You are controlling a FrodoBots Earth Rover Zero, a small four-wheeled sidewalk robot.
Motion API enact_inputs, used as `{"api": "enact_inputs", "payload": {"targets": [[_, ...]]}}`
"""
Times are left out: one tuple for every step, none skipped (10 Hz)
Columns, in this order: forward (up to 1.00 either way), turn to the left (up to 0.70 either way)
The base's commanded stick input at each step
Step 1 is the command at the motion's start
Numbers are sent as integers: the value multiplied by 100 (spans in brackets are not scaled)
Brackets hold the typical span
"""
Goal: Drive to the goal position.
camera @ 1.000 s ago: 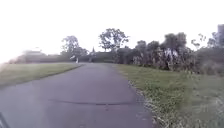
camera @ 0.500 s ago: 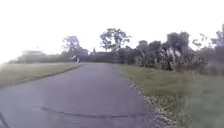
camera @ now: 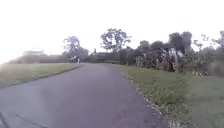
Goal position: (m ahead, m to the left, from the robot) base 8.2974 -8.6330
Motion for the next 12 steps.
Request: {"api": "enact_inputs", "payload": {"targets": [[70,0],[70,0],[70,-2],[70,-8],[70,-14],[70,-14],[70,-14],[70,-14],[70,-14],[70,-14],[70,-14],[70,-14]]}}
